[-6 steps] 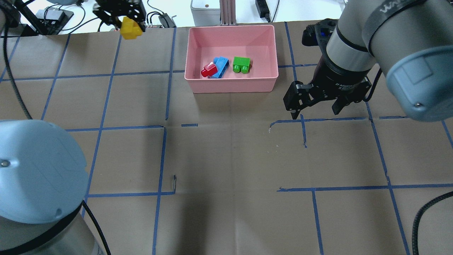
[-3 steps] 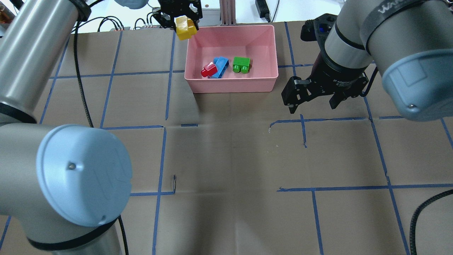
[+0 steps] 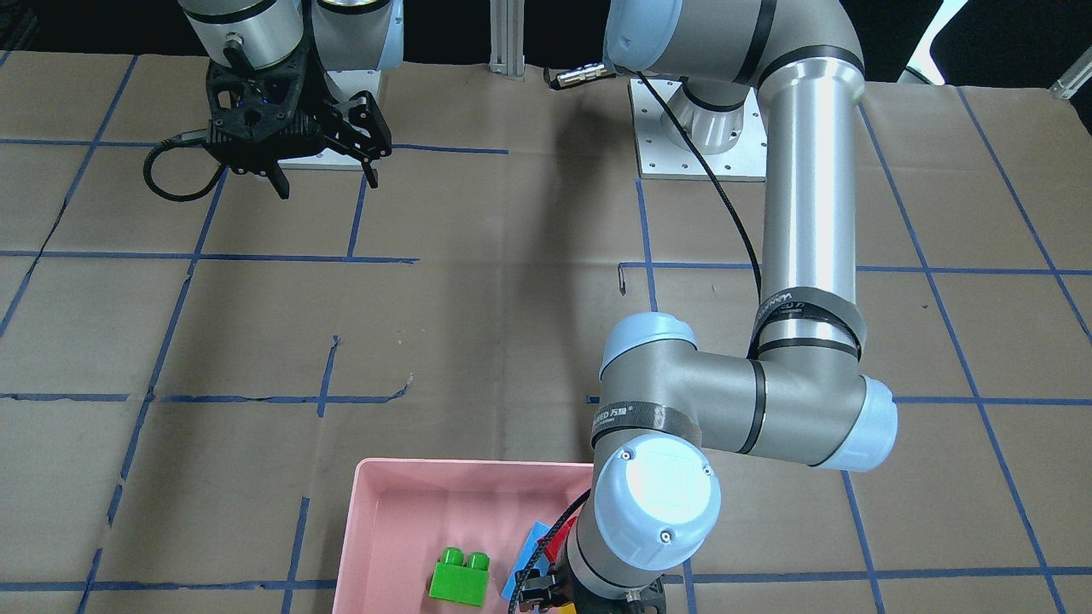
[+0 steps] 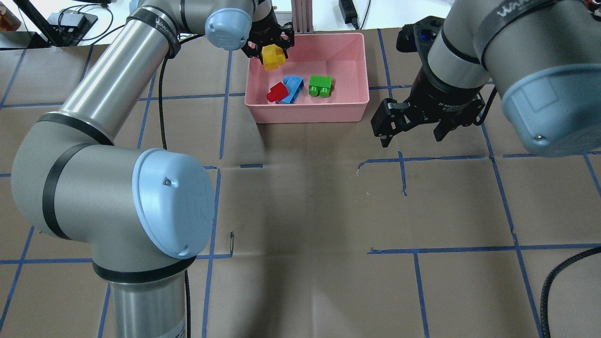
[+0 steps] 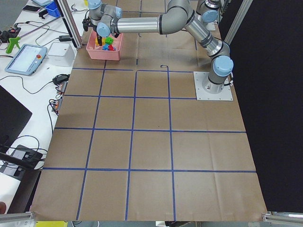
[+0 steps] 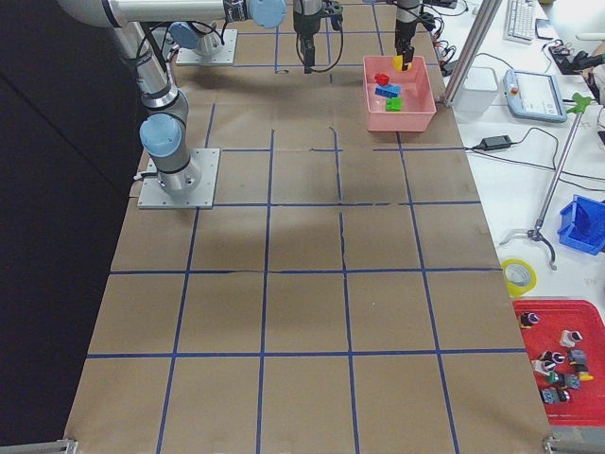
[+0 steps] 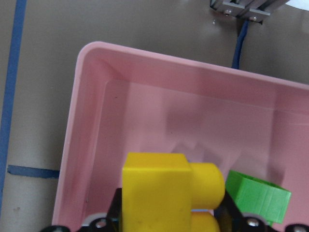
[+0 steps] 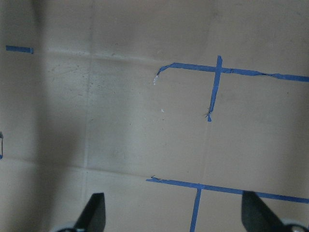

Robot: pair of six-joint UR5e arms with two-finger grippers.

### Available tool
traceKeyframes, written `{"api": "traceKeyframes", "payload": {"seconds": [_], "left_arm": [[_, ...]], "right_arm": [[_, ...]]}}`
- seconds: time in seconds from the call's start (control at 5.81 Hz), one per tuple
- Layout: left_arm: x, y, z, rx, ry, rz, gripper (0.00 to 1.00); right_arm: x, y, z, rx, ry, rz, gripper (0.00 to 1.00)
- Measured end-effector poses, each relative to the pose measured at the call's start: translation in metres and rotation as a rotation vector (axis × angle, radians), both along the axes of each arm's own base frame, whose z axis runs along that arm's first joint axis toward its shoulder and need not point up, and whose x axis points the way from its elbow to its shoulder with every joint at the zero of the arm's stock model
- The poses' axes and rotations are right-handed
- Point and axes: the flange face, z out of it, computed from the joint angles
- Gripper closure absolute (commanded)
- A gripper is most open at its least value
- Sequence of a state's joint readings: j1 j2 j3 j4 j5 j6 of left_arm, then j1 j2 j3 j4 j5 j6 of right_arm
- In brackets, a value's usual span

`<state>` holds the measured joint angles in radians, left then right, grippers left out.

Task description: Put all blocks into box

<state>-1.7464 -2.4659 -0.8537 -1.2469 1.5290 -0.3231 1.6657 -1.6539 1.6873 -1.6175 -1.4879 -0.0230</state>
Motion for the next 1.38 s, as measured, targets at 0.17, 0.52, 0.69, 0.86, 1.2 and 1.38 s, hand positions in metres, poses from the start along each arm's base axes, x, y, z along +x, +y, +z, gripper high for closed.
{"api": "traceKeyframes", "payload": {"seconds": [0.17,0.52,0.69,0.86,1.2,1.38], "left_arm": [[-0.004,0.004,0.009,-0.011,-0.031,-0.006,0.01],[0.019,0.033,0.08,0.015,-0.05,-0.045,0.01],[0.052,0.06,0.121,0.046,-0.062,-0.084,0.01],[0.086,0.093,0.152,0.065,-0.069,-0.116,0.01],[0.124,0.177,0.189,0.084,-0.08,-0.183,0.01],[0.134,0.217,0.2,0.084,-0.085,-0.207,0.01]], "right_arm": [[0.0,-0.002,0.0,-0.002,-0.001,-0.001,0.0],[0.0,-0.003,0.0,-0.002,-0.001,-0.002,0.0],[0.0,-0.003,0.001,-0.003,-0.001,-0.002,0.0],[0.0,-0.003,0.001,-0.004,-0.001,-0.001,0.0],[0.001,-0.004,0.0,-0.008,-0.002,-0.001,0.0],[0.001,-0.005,0.001,-0.01,-0.002,-0.001,0.0]]}}
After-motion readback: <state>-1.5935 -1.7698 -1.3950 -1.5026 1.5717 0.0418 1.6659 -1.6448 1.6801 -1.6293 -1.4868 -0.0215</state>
